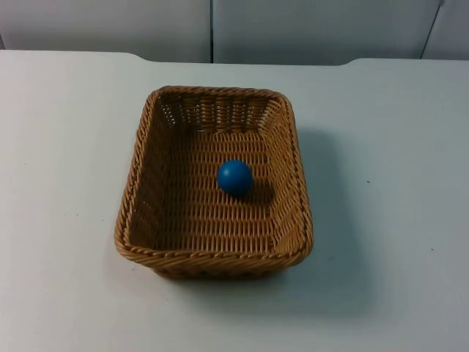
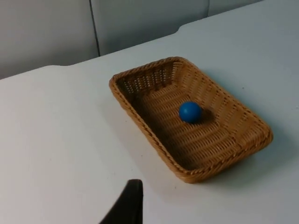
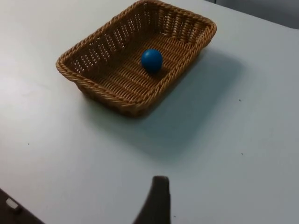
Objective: Pick up the basket with the left hand and place the ball into the basket with the right hand.
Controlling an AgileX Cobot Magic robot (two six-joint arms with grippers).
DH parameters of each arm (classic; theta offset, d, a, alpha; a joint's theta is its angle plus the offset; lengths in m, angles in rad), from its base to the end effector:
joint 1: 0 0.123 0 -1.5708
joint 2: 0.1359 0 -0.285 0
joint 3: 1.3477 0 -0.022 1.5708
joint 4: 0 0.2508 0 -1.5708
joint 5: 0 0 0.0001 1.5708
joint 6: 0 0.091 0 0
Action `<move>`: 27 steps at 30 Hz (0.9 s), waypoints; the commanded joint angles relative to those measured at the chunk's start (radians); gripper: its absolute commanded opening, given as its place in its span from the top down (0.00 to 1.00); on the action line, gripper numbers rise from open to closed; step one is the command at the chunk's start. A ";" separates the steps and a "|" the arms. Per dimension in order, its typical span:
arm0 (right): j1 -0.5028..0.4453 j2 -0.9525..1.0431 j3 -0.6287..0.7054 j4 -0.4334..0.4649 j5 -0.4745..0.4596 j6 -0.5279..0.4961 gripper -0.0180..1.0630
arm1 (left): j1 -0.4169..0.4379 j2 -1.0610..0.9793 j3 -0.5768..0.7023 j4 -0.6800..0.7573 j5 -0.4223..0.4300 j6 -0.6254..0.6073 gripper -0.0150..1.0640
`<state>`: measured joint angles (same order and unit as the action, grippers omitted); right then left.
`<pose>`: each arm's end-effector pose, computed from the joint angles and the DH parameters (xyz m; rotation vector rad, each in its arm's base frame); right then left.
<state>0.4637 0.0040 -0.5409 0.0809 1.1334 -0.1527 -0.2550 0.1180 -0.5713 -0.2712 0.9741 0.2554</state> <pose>-0.0140 0.0005 0.2829 -0.6427 1.9887 0.2864 0.0036 -0.0218 0.3065 0.4936 1.9280 -0.3219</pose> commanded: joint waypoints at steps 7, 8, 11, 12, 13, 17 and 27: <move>-0.002 -0.004 0.003 -0.006 -0.005 -0.008 0.28 | -0.008 -0.118 0.003 0.169 0.056 -0.175 0.11; -0.002 -0.004 0.003 -0.011 -0.005 -0.008 0.28 | -0.008 -0.118 0.003 0.177 0.058 -0.191 0.11; -0.002 -0.004 0.003 -0.026 -0.005 -0.004 0.28 | -0.008 -0.118 0.009 0.179 0.067 -0.196 0.11; -0.002 -0.004 0.009 -0.026 -0.011 -0.004 0.28 | -0.008 -0.118 0.019 0.179 0.067 -0.196 0.11; -0.002 -0.004 0.009 -0.026 -0.011 -0.004 0.28 | -0.008 -0.118 0.019 0.179 0.067 -0.196 0.11; -0.002 -0.004 0.017 -0.032 -0.029 -0.004 0.28 | -0.008 -0.118 0.040 0.190 0.073 -0.215 0.11; -0.002 -0.004 0.028 -0.032 -0.051 -0.004 0.28 | -0.008 -0.118 0.058 0.205 0.103 -0.230 0.11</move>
<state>0.4637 0.0040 -0.5215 0.0534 1.1036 -0.1527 -0.2550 0.0049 -0.5216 -0.0686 1.0673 0.0419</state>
